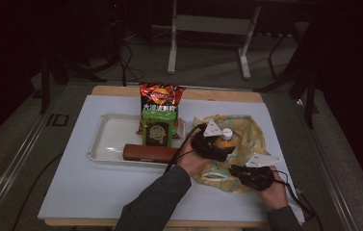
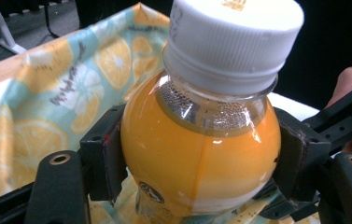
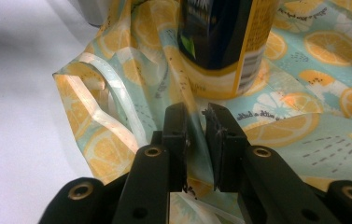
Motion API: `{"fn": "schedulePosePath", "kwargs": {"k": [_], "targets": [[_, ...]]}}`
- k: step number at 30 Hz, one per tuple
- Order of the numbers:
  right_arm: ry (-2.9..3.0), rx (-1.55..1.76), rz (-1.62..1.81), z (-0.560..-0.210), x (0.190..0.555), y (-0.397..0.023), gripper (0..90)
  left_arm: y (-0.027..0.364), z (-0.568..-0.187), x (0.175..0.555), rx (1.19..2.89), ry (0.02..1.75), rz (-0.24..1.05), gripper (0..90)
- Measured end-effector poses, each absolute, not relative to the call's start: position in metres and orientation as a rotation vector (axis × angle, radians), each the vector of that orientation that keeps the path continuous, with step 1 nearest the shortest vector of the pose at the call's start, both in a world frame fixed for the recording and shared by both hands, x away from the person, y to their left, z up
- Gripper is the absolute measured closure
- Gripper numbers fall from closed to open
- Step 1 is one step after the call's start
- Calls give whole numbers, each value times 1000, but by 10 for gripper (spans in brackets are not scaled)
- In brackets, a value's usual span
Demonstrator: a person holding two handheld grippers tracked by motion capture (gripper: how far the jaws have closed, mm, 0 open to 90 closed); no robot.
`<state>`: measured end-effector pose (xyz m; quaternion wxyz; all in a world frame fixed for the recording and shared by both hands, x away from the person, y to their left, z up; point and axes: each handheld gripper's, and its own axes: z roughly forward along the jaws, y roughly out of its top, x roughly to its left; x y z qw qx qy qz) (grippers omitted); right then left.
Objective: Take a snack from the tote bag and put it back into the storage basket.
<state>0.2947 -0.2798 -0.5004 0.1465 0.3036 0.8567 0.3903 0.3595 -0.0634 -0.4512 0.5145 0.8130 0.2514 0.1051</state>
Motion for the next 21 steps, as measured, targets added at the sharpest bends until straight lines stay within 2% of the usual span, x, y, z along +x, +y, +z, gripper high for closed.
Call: {"fn": "schedulePosePath", "kwargs": {"k": [21], "targets": [[2473, 865, 1115, -502, 295, -279, 784, -46, -417, 356, 1927, 601, 261, 296]]}}
